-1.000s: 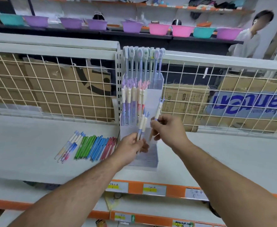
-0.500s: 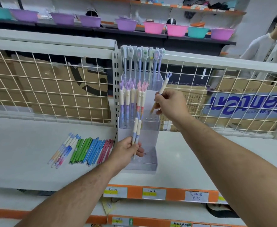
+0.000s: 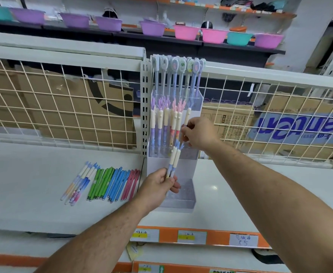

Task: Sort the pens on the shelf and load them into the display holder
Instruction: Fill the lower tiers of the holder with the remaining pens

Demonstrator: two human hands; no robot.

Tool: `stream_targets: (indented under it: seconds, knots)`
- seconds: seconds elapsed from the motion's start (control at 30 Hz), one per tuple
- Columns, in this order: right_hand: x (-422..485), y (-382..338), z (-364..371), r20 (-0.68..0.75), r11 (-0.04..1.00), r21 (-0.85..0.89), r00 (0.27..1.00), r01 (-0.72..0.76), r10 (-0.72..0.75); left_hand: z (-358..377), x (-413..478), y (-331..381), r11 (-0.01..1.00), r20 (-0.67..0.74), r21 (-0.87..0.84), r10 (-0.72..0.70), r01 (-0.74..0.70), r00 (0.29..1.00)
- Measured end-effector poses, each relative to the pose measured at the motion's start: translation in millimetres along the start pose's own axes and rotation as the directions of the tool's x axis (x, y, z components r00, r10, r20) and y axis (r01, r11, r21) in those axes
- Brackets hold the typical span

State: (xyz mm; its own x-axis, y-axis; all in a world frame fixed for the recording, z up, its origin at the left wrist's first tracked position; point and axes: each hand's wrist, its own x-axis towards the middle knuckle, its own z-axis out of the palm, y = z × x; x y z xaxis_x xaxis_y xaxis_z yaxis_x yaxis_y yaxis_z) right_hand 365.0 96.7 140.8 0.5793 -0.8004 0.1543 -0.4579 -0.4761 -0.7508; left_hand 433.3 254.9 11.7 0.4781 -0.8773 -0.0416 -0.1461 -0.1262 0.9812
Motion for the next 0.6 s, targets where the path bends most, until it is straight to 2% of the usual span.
stream_targets:
  seconds: [0.13,0.4,0.5,0.6]
  knots:
    - [2,1,2,-0.012,0.993,-0.113,1.000,0.021,-0.023,0,1,-1,1.000,0.002,-0.008,-0.009,0.009,1.000]
    - [1,3,4,-0.019,0.983,-0.180,0.999,0.029,-0.032,0,0,0,1.000,0.005,-0.015,-0.012,0.012,1.000]
    - [-3,8,3,-0.084,0.993,-0.116,0.996,0.023,-0.033,0,1,0,1.000,0.002,-0.020,-0.015,0.015,1.000]
    - [-18,18,3,-0.152,0.999,0.035,0.988,0.020,-0.014,0,1,-1,0.999,0.000,-0.028,-0.016,0.015,1.000]
